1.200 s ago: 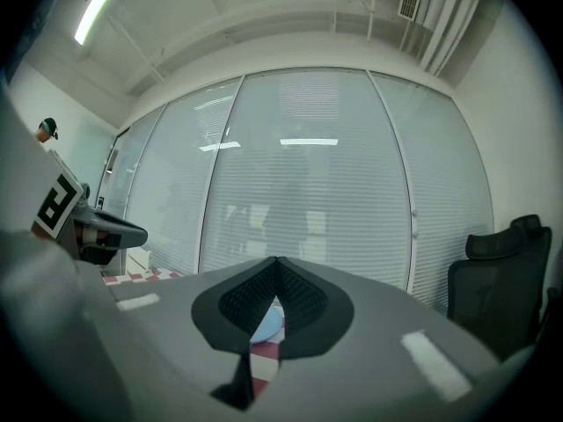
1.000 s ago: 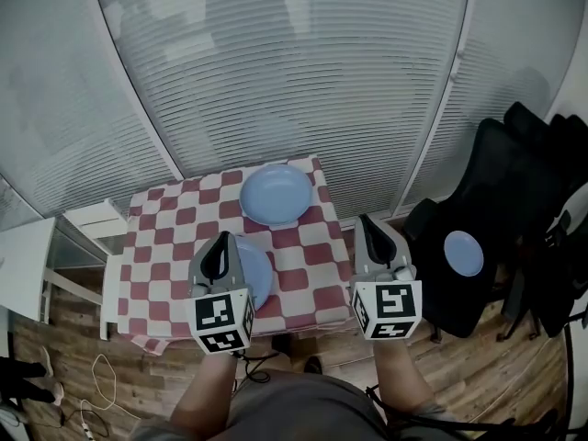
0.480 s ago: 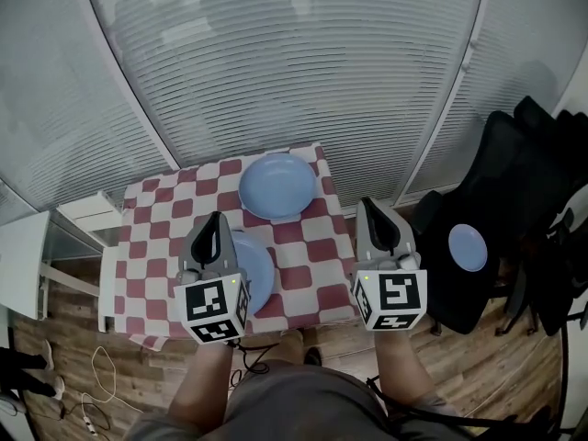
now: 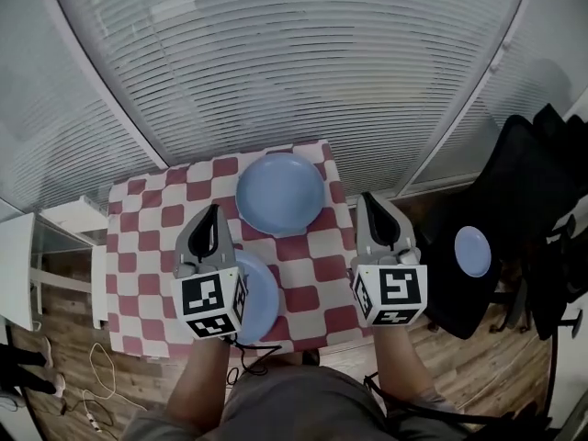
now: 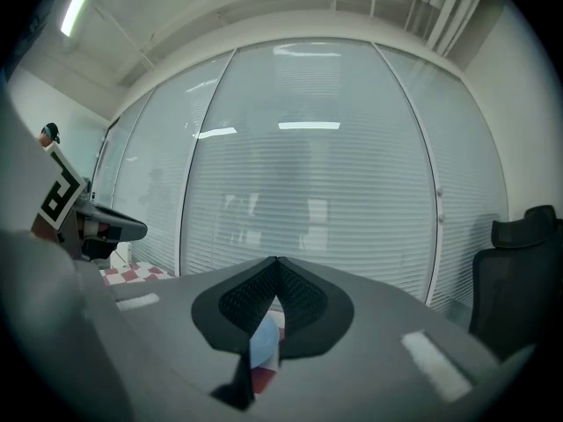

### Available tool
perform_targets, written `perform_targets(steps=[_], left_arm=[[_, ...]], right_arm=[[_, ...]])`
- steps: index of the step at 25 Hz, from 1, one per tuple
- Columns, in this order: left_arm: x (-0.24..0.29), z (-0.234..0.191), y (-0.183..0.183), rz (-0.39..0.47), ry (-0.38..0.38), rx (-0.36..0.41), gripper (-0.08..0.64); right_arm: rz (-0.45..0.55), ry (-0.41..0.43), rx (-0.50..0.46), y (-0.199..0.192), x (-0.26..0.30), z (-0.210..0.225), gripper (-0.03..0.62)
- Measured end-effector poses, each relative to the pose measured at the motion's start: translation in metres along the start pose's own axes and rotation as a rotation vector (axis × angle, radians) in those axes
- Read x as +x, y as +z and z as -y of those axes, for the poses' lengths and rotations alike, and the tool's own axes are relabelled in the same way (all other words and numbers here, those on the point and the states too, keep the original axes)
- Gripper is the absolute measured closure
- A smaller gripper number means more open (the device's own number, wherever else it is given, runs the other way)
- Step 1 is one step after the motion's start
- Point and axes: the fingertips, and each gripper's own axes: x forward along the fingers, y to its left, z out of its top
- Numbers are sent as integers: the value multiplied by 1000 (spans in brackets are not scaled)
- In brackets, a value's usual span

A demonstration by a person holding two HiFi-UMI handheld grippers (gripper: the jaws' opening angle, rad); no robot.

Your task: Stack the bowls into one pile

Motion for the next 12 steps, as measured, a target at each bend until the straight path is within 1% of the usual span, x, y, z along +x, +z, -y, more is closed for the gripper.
perform_targets(steps=[4, 10, 12], left_arm=[[41, -13, -22, -56, -12, -17, 554], [87, -24, -80, -180, -17, -70, 540], [100, -25, -98, -216, -24, -83, 523]], right_arm=[[-77, 14, 21, -31, 44, -2, 566], [-230, 22, 53, -97, 84, -9, 566], [-272, 27, 68, -119, 96, -11, 553]])
